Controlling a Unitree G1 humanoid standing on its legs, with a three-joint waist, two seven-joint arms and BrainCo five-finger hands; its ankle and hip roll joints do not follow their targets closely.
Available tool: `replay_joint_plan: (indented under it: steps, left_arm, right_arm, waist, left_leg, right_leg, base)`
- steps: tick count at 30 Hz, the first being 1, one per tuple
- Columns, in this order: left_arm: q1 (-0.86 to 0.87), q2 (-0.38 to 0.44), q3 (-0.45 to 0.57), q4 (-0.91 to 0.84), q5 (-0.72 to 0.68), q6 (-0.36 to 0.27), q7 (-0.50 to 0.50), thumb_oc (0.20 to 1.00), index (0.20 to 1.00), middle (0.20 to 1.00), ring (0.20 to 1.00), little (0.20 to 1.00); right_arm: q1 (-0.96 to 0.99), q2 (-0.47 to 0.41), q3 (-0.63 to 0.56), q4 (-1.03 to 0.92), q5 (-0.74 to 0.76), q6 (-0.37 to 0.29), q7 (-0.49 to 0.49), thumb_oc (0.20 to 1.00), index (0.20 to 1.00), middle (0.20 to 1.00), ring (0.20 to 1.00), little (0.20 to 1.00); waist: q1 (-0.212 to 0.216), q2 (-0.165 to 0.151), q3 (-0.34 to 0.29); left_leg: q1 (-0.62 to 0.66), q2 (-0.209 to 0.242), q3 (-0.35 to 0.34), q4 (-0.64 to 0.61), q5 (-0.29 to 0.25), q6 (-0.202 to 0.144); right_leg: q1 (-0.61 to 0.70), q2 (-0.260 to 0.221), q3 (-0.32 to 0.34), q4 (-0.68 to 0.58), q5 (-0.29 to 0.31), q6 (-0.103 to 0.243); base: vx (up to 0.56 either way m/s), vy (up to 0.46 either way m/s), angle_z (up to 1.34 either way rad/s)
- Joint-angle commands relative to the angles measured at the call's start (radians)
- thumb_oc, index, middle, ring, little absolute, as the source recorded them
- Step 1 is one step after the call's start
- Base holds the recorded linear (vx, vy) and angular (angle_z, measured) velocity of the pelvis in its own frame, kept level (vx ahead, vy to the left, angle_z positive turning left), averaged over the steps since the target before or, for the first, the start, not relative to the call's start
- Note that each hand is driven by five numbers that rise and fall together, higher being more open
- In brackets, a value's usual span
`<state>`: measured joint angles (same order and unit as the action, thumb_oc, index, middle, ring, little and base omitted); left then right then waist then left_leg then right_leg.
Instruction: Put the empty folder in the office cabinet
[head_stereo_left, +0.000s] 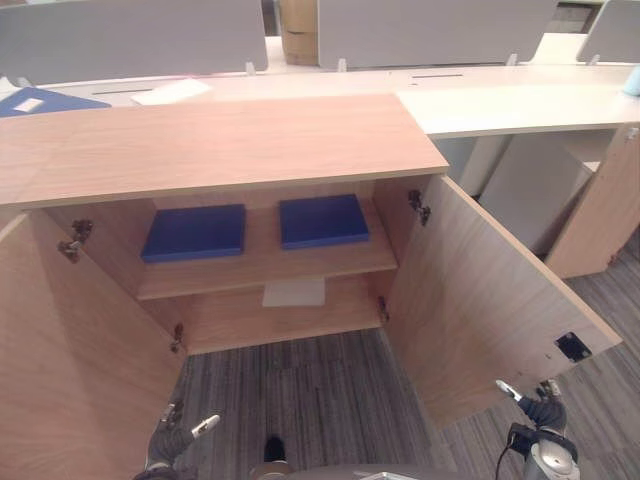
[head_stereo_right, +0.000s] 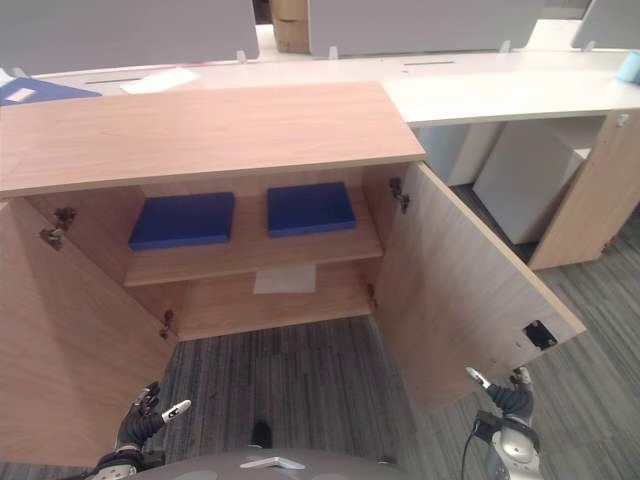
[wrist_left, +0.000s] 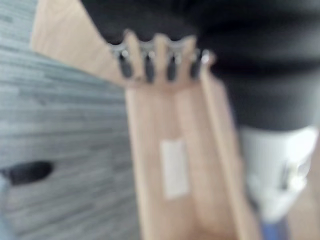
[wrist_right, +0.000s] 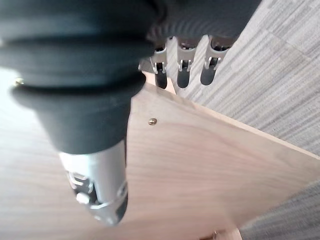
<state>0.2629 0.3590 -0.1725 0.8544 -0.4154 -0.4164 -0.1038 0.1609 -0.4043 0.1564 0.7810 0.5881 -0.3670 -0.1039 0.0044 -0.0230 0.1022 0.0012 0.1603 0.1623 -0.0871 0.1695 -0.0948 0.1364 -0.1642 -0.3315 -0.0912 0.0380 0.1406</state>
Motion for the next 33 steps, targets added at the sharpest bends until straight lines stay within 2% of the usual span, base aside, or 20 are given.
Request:
replay_joint_plan:
  steps: [1,3,4,8,14,15,18,21,22,25,26,27,31,32,33]
  left_arm:
    - [-0.104,0.036,0.005,0.000,0.016,-0.010,-0.024,1.000,1.000,1.000,1.000,1.000]
    - [-0.103,0.037,0.011,-0.004,0.017,-0.006,-0.026,1.000,1.000,1.000,1.000,1.000]
    - [-0.098,0.037,0.020,-0.006,0.018,-0.005,-0.031,1.000,1.000,1.000,1.000,1.000]
    - [-0.093,0.032,0.015,-0.004,0.013,-0.018,-0.030,1.000,1.000,1.000,1.000,1.000]
    - [-0.089,0.023,0.016,-0.009,-0.002,-0.022,-0.020,1.000,1.000,1.000,1.000,1.000]
    - [-0.078,0.011,0.018,-0.017,-0.007,-0.023,-0.007,1.000,1.000,1.000,1.000,1.000]
    - [-0.069,0.003,0.019,-0.025,-0.015,-0.022,0.008,1.000,1.000,1.000,1.000,1.000]
    - [-0.060,-0.007,0.018,-0.024,-0.023,-0.030,0.020,1.000,1.000,1.000,1.000,1.000]
    - [-0.049,-0.017,0.009,-0.020,-0.024,-0.040,0.028,1.000,1.000,1.000,1.000,1.000]
    - [-0.045,-0.023,0.005,-0.012,-0.021,-0.049,0.036,1.000,1.000,1.000,1.000,1.000]
    - [-0.040,-0.028,-0.004,0.000,-0.039,-0.065,0.048,1.000,1.000,1.000,1.000,1.000]
    - [-0.037,-0.034,-0.010,0.006,-0.060,-0.074,0.067,1.000,1.000,1.000,1.000,1.000]
    - [-0.037,-0.038,-0.011,0.014,-0.074,-0.080,0.079,1.000,1.000,1.000,1.000,1.000]
    - [-0.036,-0.040,0.005,0.021,-0.115,-0.096,0.112,1.000,1.000,1.000,1.000,1.000]
    - [-0.036,-0.040,0.005,0.021,-0.115,-0.096,0.112,1.000,1.000,1.000,1.000,1.000]
  right_arm:
    - [-0.140,-0.015,-0.006,0.004,-0.065,-0.017,0.243,1.000,1.000,1.000,1.000,1.000]
    - [-0.137,-0.016,0.004,-0.003,-0.068,-0.018,0.275,1.000,1.000,1.000,1.000,1.000]
    - [-0.137,-0.022,0.041,-0.020,-0.117,-0.016,0.355,1.000,1.000,1.000,1.000,1.000]
    - [-0.159,-0.024,0.115,-0.048,-0.176,-0.020,0.437,1.000,1.000,1.000,1.000,1.000]
    - [-0.171,-0.021,0.195,-0.117,-0.208,-0.006,0.478,1.000,1.000,1.000,1.000,1.000]
    - [-0.176,-0.015,0.242,-0.172,-0.225,0.015,0.508,1.000,1.000,1.000,1.000,1.000]
    - [-0.182,-0.010,0.275,-0.206,-0.249,0.023,0.527,1.000,1.000,1.000,1.000,1.000]
    - [-0.197,-0.002,0.314,-0.226,-0.260,0.025,0.526,1.000,1.000,1.000,1.000,1.000]
    - [-0.231,0.012,0.345,-0.223,-0.255,0.014,0.489,1.000,1.000,1.000,1.000,1.000]
    - [-0.256,0.018,0.354,-0.217,-0.245,0.005,0.467,1.000,1.000,1.000,1.000,1.000]
    - [-0.290,0.023,0.360,-0.206,-0.225,0.000,0.439,1.000,1.000,1.000,1.000,1.000]
    - [-0.326,0.032,0.358,-0.190,-0.198,0.008,0.391,1.000,1.000,1.000,1.000,1.000]
    - [-0.352,0.039,0.349,-0.165,-0.182,0.013,0.358,1.000,1.000,1.000,1.000,1.000]
    - [-0.409,0.055,0.316,-0.102,-0.122,0.048,0.285,1.000,1.000,1.000,1.000,1.000]
    - [-0.409,0.055,0.316,-0.102,-0.122,0.048,0.285,1.000,1.000,1.000,1.000,1.000]
  waist:
    - [0.034,0.013,0.058]
    - [0.036,0.011,0.059]
    - [0.045,0.005,0.060]
    - [0.063,0.000,0.064]
    - [0.079,-0.003,0.071]
    - [0.094,-0.004,0.071]
    - [0.106,-0.006,0.072]
    - [0.124,-0.008,0.072]
    - [0.151,-0.010,0.069]
    - [0.167,-0.011,0.069]
    - [0.186,-0.011,0.069]
    - [0.208,-0.010,0.068]
    - [0.223,-0.010,0.067]
    - [0.254,-0.008,0.066]
    - [0.254,-0.008,0.066]
  left_leg:
    - [0.098,-0.029,0.064,0.000,-0.139,0.029]
    - [0.099,-0.028,0.064,0.000,-0.139,0.029]
    - [0.102,-0.028,0.062,0.000,-0.140,0.029]
    - [0.100,-0.034,0.052,0.000,-0.143,0.031]
    - [0.095,-0.039,0.040,0.000,-0.141,0.033]
    - [0.093,-0.045,0.031,0.000,-0.142,0.034]
    - [0.091,-0.049,0.024,0.000,-0.142,0.036]
    - [0.088,-0.055,0.011,0.000,-0.142,0.038]
    - [0.085,-0.062,-0.007,0.000,-0.144,0.040]
    - [0.083,-0.067,-0.020,0.000,-0.144,0.042]
    - [0.081,-0.073,-0.039,0.000,-0.143,0.045]
    - [0.077,-0.081,-0.061,0.000,-0.143,0.047]
    - [0.075,-0.087,-0.077,0.000,-0.143,0.049]
    - [0.069,-0.097,-0.106,0.000,-0.140,0.050]
    - [0.069,-0.097,-0.106,0.000,-0.140,0.050]
  right_leg:
    - [-0.002,0.011,-0.008,0.004,0.011,-0.023]
    - [0.000,0.009,-0.013,0.004,0.011,-0.022]
    - [0.007,0.007,-0.023,0.004,0.009,-0.020]
    - [0.014,0.005,-0.036,0.004,0.006,-0.019]
    - [0.018,-0.001,-0.050,0.006,0.006,-0.016]
    - [0.023,-0.007,-0.064,0.007,0.005,-0.014]
    - [0.027,-0.012,-0.075,0.009,0.006,-0.010]
    - [0.033,-0.016,-0.089,0.010,0.006,-0.008]
    - [0.041,-0.020,-0.104,0.011,0.005,-0.006]
    - [0.045,-0.021,-0.112,0.013,0.005,-0.005]
    - [0.050,-0.022,-0.121,0.015,0.003,-0.005]
    - [0.056,-0.023,-0.132,0.015,0.002,-0.005]
    - [0.060,-0.024,-0.139,0.014,0.000,-0.004]
    - [0.067,-0.027,-0.155,0.014,0.002,-0.002]
    - [0.067,-0.027,-0.155,0.014,0.002,-0.002]
  base:
    - [-0.01,0.001,-0.04]
    - [-0.02,0.005,-0.04]
    - [-0.02,0.014,-0.03]
    - [-0.01,0.017,0.01]
    - [0.00,0.028,0.09]
    - [0.02,0.054,0.16]
    - [0.03,0.049,0.10]
    - [0.07,0.084,0.28]
    - [0.06,0.051,0.16]
    - [0.08,0.055,0.49]
    - [0.11,0.062,0.56]
    - [0.11,0.062,0.56]
    - [0.07,0.028,0.43]
    - [0.08,0.032,0.37]
    - [0.08,0.032,0.37]
